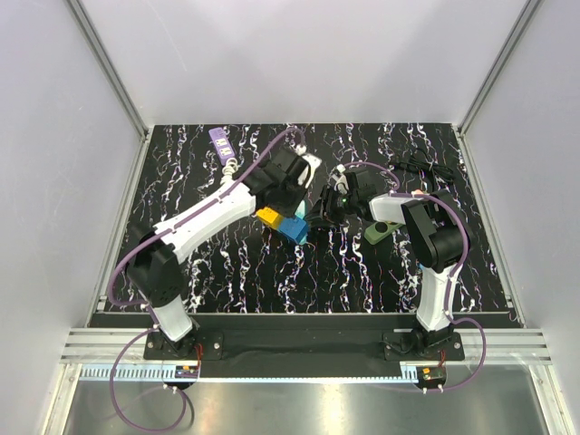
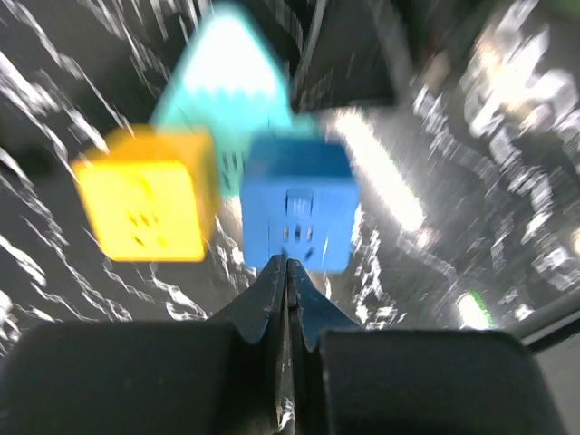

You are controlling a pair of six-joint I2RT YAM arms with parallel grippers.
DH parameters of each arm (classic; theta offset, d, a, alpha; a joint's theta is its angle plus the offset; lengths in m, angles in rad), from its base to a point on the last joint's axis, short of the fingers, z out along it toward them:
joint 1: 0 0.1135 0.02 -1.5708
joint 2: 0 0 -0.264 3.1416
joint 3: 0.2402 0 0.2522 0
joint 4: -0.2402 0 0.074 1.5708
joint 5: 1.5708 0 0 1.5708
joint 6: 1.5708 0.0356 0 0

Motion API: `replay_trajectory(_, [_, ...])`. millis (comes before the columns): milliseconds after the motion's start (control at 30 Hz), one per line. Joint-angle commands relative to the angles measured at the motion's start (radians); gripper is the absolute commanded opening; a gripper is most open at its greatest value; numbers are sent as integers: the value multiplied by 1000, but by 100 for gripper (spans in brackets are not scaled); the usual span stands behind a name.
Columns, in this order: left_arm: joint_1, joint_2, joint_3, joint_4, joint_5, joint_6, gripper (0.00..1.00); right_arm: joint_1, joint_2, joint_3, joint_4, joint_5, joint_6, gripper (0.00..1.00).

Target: Insert the plug

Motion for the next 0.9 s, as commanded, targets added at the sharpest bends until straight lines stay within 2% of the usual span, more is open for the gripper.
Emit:
replay_trajectory(0, [-1,-10,119,-5,-39,1,7,11,-33,13,-1,14,-18,47])
replay_trajectory(100, [-1,14,147,-7,-27,-1,5,11,-41,10,-4,21,-17,48])
replay_trajectory(233, [-1,43,128,-7,-15,-9,3,10,-65,4,-1,71,-17,54])
replay_trajectory(367, [-1,51,104,-7,-18,-9,3,8,-113,-24,60,59,19,59])
replay_trajectory(733, [-5,39,104,-4,13,-42,1,-16,-223,-73,35,209,14,64])
replay_trajectory(800, [-16,48,59,33,16,-65,0,-28,-249,-90,21,247,16,64])
replay_trajectory(867, [-18,63,-49,109,11,-96,0,-47,-274,-107,16,267,16,64])
